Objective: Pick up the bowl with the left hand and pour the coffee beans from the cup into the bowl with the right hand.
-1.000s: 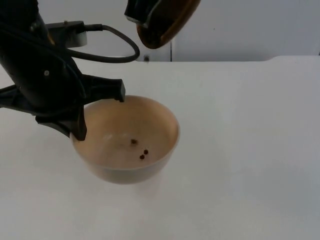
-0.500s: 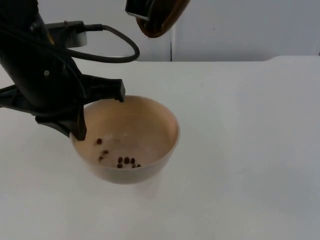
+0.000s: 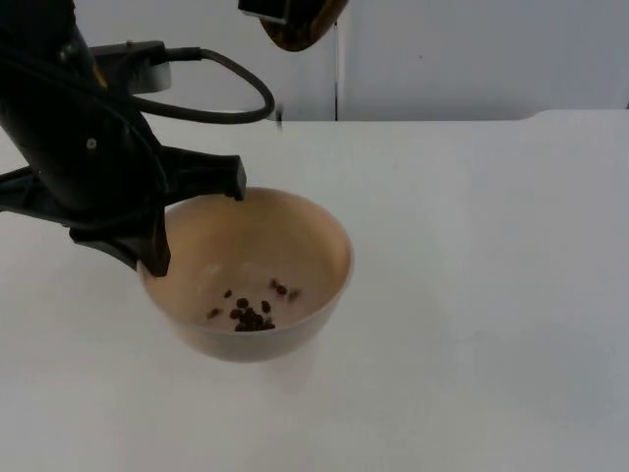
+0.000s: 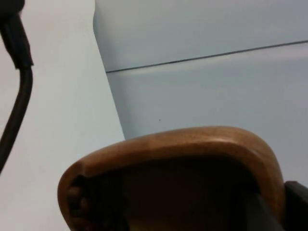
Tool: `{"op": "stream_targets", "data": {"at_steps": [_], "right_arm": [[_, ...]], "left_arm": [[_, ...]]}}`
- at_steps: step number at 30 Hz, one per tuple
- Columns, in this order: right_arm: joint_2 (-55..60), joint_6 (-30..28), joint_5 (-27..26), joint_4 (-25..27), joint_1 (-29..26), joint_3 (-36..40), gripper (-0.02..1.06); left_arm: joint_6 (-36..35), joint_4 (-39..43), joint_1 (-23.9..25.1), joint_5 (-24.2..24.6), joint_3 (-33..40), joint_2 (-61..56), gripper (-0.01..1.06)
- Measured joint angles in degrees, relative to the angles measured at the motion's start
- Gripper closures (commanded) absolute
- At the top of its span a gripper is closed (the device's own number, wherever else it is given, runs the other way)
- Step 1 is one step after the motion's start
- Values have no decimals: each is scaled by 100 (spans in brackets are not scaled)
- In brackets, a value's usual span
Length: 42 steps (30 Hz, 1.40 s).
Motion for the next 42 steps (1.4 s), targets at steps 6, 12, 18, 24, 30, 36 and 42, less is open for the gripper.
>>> {"op": "stream_targets", "data": {"at_steps": [6,12,18,24,30,36,42], "right_arm": [[0,-86,-11,-197,116,0,104],[0,-147,-11,-221,111,0,104],[0,-235,-11,-270,111,0,104],[0,-280,-11,-304,111,0,104],[0,-280,-11,-304,111,0,104],[0,-106,-11,-304,111,0,104],[0,189,-11,-304,111,0,104]], "left_arm": [[0,0,0,0,0,0,105],[0,0,0,0,0,0,105],[0,0,0,0,0,0,105],[0,0,0,0,0,0,105],[0,0,0,0,0,0,105],[0,0,0,0,0,0,105],[0,0,0,0,0,0,105]]}}
